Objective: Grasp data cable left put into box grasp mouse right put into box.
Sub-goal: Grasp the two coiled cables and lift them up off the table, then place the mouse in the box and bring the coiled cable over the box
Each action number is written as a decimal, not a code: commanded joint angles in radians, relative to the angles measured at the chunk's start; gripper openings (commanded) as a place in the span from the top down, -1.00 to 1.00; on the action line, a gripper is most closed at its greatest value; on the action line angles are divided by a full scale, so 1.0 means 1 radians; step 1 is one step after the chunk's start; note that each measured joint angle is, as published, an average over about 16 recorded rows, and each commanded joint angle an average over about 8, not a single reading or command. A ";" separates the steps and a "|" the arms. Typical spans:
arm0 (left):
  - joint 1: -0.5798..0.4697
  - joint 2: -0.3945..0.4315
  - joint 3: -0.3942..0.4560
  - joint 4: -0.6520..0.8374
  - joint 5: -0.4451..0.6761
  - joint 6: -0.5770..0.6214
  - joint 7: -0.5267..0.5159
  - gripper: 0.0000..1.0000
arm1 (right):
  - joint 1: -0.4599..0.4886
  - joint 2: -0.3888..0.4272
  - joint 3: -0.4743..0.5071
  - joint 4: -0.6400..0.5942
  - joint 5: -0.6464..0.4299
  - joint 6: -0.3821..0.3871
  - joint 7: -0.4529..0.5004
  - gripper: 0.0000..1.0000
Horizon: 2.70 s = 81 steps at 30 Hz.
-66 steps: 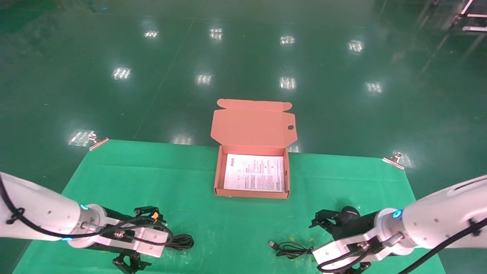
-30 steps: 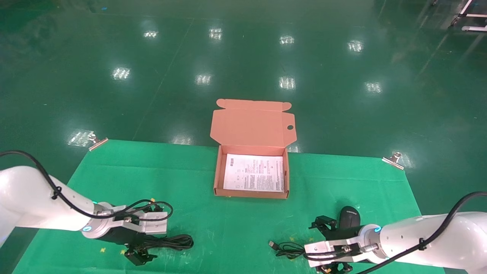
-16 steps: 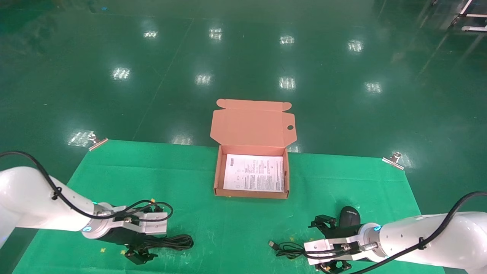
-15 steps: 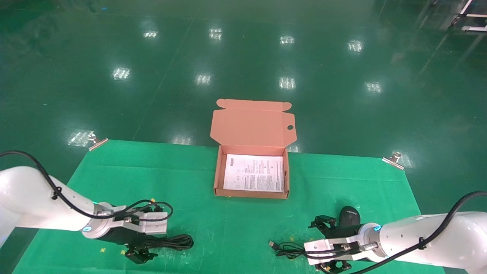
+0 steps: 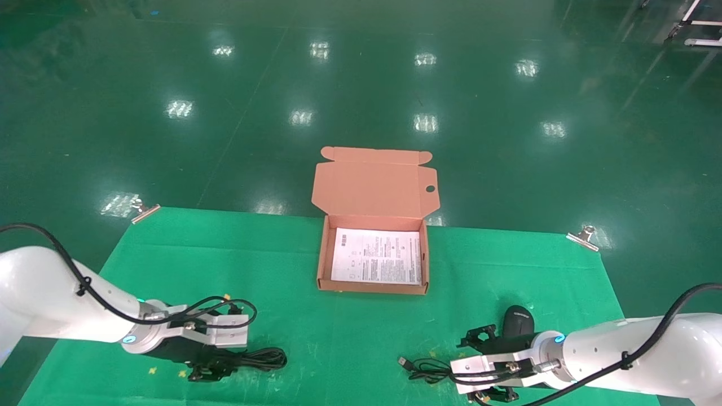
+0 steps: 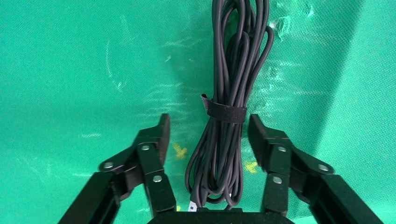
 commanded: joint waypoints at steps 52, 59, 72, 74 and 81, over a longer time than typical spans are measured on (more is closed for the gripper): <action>-0.122 -0.159 -0.102 -0.530 0.043 -0.140 -0.099 1.00 | 0.391 -0.080 0.182 0.034 0.025 0.178 0.109 1.00; -0.153 -0.114 -0.114 -0.539 0.069 -0.210 -0.112 1.00 | 0.451 -0.167 0.205 -0.082 0.100 0.228 0.004 1.00; -0.178 -0.078 -0.121 -0.539 0.100 -0.274 -0.108 1.00 | 0.519 -0.237 0.237 -0.201 0.214 0.229 -0.164 1.00; -0.179 -0.078 -0.121 -0.539 0.102 -0.276 -0.108 1.00 | 0.521 -0.239 0.239 -0.207 0.218 0.229 -0.171 1.00; -0.161 -0.084 -0.116 -0.537 0.107 -0.266 -0.118 1.00 | 0.498 -0.244 0.229 -0.219 0.211 0.229 -0.168 1.00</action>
